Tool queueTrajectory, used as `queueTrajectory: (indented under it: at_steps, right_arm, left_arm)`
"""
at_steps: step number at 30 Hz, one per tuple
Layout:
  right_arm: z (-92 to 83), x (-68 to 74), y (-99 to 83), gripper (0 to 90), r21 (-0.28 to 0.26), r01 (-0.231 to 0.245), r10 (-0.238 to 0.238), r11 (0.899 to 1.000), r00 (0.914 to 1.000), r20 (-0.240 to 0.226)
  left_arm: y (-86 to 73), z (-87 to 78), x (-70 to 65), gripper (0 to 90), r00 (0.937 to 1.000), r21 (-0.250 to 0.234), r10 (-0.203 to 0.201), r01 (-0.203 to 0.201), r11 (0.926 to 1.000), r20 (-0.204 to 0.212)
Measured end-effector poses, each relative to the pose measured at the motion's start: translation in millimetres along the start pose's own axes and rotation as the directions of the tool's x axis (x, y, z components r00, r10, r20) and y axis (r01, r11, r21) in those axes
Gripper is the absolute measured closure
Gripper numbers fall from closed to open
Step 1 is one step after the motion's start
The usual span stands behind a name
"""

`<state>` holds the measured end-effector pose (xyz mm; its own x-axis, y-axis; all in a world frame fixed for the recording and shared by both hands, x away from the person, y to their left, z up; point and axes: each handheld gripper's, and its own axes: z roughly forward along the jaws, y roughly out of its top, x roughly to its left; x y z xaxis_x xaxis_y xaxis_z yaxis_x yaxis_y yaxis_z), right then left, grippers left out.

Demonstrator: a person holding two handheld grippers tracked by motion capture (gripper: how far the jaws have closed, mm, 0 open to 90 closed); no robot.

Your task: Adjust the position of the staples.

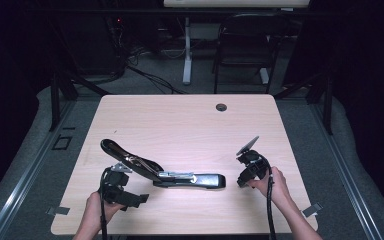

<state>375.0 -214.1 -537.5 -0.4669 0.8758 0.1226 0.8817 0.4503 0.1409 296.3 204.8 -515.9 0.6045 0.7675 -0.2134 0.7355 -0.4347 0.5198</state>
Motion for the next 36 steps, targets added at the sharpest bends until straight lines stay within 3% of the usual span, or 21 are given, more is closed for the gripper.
queueTrajectory:
  at_steps: [1,2,6,7,8,10,13,20,23,28,30,32,36]
  right_arm:
    - [0.7,0.2,-0.3,56.7,-0.003,-0.003,0.003,1.0,1.0,-0.006]
    - [0.7,-0.8,0.2,56.0,0.014,0.022,-0.022,1.0,0.9998,0.003]
    - [-0.9,0.0,-0.4,42.0,0.012,0.076,-0.076,0.997,0.9971,-0.006]
    - [-0.9,1.9,-2.5,41.1,-0.032,0.088,-0.088,0.996,0.996,-0.017]
    - [-6.0,-0.4,-1.7,38.5,-0.003,0.137,-0.137,0.991,0.9905,-0.008]
    - [-10.8,-1.4,-3.8,38.0,-0.035,0.19,-0.191,0.981,0.9813,-0.026]
    - [-12.9,-4.1,-6.9,38.6,-0.078,0.236,-0.241,0.969,0.9689,-0.057]
    - [-6.1,-7.5,-8.4,40.0,-0.1,0.346,-0.354,0.933,0.9323,-0.074]
    - [-2.6,-5.3,-8.1,40.1,-0.13,0.348,-0.361,0.928,0.9274,-0.097]
    - [3.3,-6.9,-6.8,41.2,-0.081,0.367,-0.373,0.927,0.9239,-0.084]
    - [4.8,-7.1,-8.3,42.7,-0.092,0.357,-0.366,0.929,0.9254,-0.1]
    - [2.4,-9.0,-8.9,44.7,-0.071,0.366,-0.372,0.928,0.9223,-0.104]
    - [0.3,-9.8,-12.4,48.6,-0.051,0.376,-0.379,0.925,0.9215,-0.086]
  left_arm:
    - [-0.1,0.4,-0.2,0.1,1.0,-0.002,0.0,0.0,1.0,-0.003]
    - [-0.1,0.2,-0.1,0.1,1.0,0.001,0.001,-0.001,1.0,0.0]
    - [0.0,-0.1,-0.1,0.1,1.0,0.001,0.002,-0.002,1.0,0.002]
    - [-0.1,-0.1,0.0,0.1,1.0,0.001,0.001,-0.001,1.0,0.002]
    - [-0.2,0.0,0.0,0.1,1.0,0.001,0.0,0.0,1.0,0.003]
    - [-0.1,-0.1,0.4,0.1,1.0,0.004,0.003,-0.003,1.0,0.002]
    - [-0.1,0.5,0.0,0.1,1.0,0.003,0.003,-0.003,1.0,0.0]
    - [0.2,0.6,0.2,0.1,1.0,0.007,0.0,0.0,1.0,0.003]
    - [0.1,1.0,-0.2,0.1,1.0,0.004,0.0,0.0,1.0,0.001]
    - [0.1,0.8,-0.5,0.1,1.0,0.004,0.003,-0.003,1.0,0.002]
    - [0.0,0.6,-0.3,0.1,1.0,0.004,0.002,-0.002,1.0,0.002]
    - [0.0,0.1,0.2,0.1,1.0,0.008,0.003,-0.003,1.0,0.004]
    - [-0.1,-0.6,0.3,0.1,1.0,0.007,0.003,-0.003,1.0,0.005]
